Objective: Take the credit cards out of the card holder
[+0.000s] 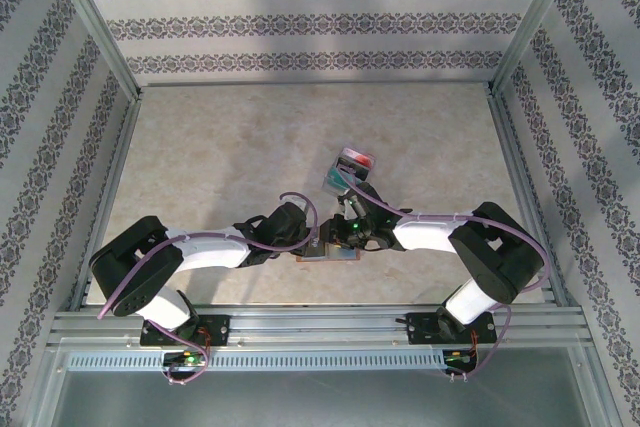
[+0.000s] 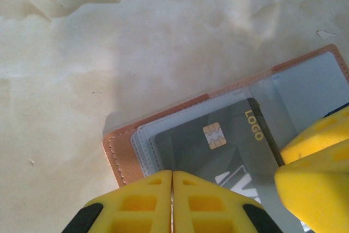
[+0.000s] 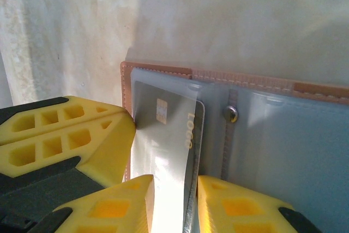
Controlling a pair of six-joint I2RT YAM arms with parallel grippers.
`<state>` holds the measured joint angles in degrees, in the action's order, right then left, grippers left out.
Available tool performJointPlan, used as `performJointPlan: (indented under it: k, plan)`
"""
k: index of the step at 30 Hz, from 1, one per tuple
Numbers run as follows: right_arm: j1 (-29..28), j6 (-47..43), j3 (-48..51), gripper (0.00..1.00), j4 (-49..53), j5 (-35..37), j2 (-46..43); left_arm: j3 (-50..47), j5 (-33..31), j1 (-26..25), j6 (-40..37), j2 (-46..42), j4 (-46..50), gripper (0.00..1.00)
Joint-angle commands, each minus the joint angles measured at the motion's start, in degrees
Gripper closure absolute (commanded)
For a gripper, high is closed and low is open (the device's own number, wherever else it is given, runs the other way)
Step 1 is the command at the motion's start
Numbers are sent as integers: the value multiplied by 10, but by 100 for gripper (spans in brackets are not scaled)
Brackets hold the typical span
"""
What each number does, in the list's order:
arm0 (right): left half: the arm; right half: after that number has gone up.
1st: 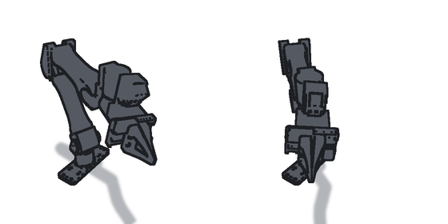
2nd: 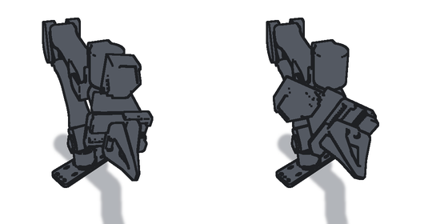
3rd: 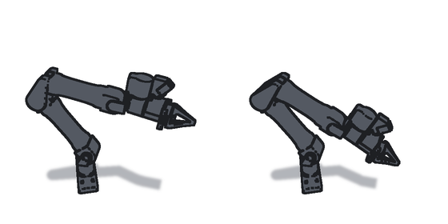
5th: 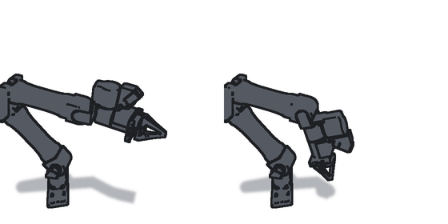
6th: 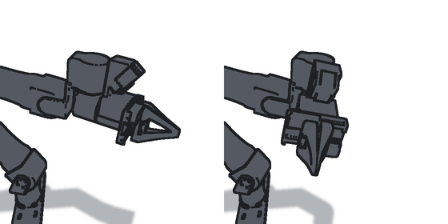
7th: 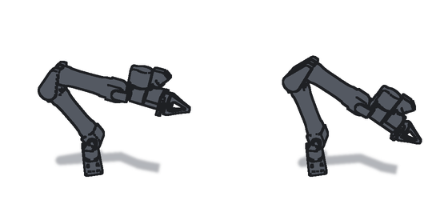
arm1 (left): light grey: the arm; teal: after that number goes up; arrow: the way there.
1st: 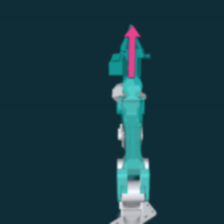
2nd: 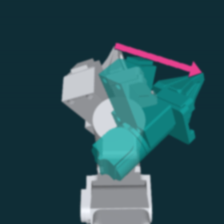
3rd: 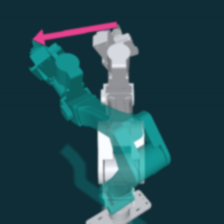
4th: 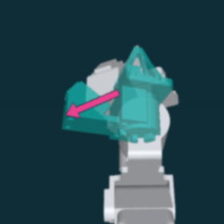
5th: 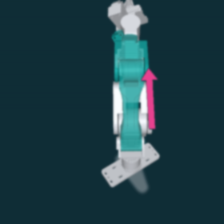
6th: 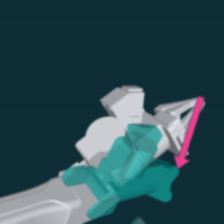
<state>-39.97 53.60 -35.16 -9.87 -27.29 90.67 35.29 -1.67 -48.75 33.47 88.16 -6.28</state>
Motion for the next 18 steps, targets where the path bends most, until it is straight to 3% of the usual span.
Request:
performJointPlan:
  k: [1,18]
  plan:
    - [2,-13,-19,74,-4,7,-14,-1,23,-8,4,15,23,92]
    - [6,-10,-17,76,-11,3,-24,-2,22,-8,4,11,25,92]
